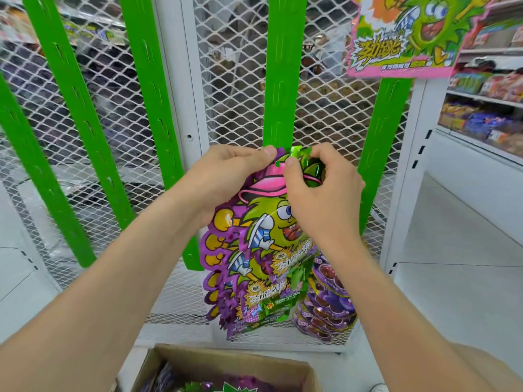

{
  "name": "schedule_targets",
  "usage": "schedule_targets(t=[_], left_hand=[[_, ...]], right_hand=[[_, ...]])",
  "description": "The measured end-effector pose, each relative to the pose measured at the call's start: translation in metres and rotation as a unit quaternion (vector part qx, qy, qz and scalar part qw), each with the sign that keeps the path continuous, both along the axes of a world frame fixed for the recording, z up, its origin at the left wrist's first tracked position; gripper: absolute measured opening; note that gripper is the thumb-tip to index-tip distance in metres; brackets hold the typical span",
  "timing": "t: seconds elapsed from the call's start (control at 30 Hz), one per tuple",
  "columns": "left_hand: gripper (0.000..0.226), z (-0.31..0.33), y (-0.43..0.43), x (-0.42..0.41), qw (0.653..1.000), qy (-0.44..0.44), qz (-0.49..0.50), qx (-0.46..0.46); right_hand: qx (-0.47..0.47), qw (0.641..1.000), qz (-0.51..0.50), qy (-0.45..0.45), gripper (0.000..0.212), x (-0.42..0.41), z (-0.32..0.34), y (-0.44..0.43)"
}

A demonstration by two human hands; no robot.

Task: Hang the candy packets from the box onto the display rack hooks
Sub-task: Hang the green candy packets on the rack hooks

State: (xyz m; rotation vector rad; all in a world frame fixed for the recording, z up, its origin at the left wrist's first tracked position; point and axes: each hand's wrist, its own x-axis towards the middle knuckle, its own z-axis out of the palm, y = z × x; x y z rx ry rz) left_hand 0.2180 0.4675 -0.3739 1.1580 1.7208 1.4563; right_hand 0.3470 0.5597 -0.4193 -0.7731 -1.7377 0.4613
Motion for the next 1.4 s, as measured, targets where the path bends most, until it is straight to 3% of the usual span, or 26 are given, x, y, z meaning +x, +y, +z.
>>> schedule_targets(t=[0.13,0.23,0.27,0.37,0.4,0.47,0.5,0.53,0.6,0.63,0.67,0.73,0.8,0.83,0.93,1.07,1.17,1.3,1.37,1.4], left_hand=[[0.027,-0.018,0.004,-0.008,0.984,0.169,0.04,0.051],[0.008,-0.031,0.004,-0.011,0.936,0.325,0.084,0.104],[0.012,-0.037,0.003,-0.01,0.912,0.379,0.106,0.112],[0.058,-0.063,-0.005,-0.006,0.82,0.518,0.207,0.13],[0.057,-0.073,-0.011,-0.004,0.797,0.536,0.228,0.159],[0.033,-0.102,-0.025,-0.004,0.773,0.558,0.22,0.205],[0.02,-0.122,-0.032,-0.005,0.783,0.561,0.182,0.198],[0.02,-0.148,-0.039,-0.009,0.808,0.553,0.123,0.162],[0.04,-0.2,-0.052,-0.017,0.87,0.494,-0.008,0.011],[0.04,-0.226,-0.058,-0.02,0.88,0.464,-0.073,-0.076],[0.032,-0.251,-0.064,-0.022,0.87,0.444,-0.147,-0.156],[0.008,-0.302,-0.08,-0.023,0.814,0.405,-0.271,-0.314],[0.056,-0.347,-0.098,-0.021,0.755,0.369,-0.334,-0.426],[0.078,-0.366,-0.106,-0.019,0.743,0.358,-0.348,-0.445],[0.115,-0.41,-0.124,-0.004,0.727,0.376,-0.361,-0.447],[0.123,-0.426,-0.128,0.031,0.65,0.483,-0.409,-0.42],[0.105,-0.427,-0.129,0.043,0.617,0.574,-0.404,-0.357],[0.047,-0.426,-0.135,0.054,0.573,0.655,-0.451,-0.196],[0.035,-0.424,-0.133,0.061,0.582,0.634,-0.472,-0.193],[0.035,-0.42,-0.129,0.064,0.609,0.612,-0.462,-0.202]], right_hand=[[0.008,0.999,0.018,-0.032,0.033,0.006,-0.019,0.007],[0.012,0.999,0.018,-0.045,0.028,0.015,-0.025,0.009],[0.018,0.999,-0.001,-0.048,0.023,0.018,-0.028,0.008],[0.09,0.99,-0.08,-0.067,0.041,0.024,-0.034,-0.002],[0.132,0.986,-0.07,-0.072,0.037,0.026,-0.037,-0.009],[0.183,0.975,0.035,-0.123,0.022,0.031,-0.049,-0.026],[0.177,0.962,0.101,-0.179,0.016,0.033,-0.059,-0.034],[0.155,0.943,0.152,-0.251,0.013,0.035,-0.071,-0.043],[0.109,0.883,0.214,-0.403,0.011,0.038,-0.101,-0.06],[0.102,0.846,0.234,-0.469,0.012,0.038,-0.116,-0.066],[0.101,0.806,0.255,-0.524,0.012,0.039,-0.13,-0.072],[0.083,0.74,0.284,-0.604,0.016,0.04,-0.154,-0.08],[0.054,0.7,0.295,-0.648,0.019,0.042,-0.168,-0.084],[0.044,0.686,0.297,-0.662,0.02,0.043,-0.172,-0.086],[0.035,0.664,0.3,-0.684,0.023,0.046,-0.18,-0.085],[0.035,0.658,0.306,-0.687,0.023,0.042,-0.182,-0.078],[0.018,0.646,0.303,-0.7,0.025,0.04,-0.181,-0.073],[0.009,0.646,0.302,-0.701,0.022,0.038,-0.181,-0.069],[0.009,0.64,0.298,-0.708,0.019,0.038,-0.183,-0.067],[0.006,0.642,0.29,-0.71,0.016,0.039,-0.186,-0.065]])
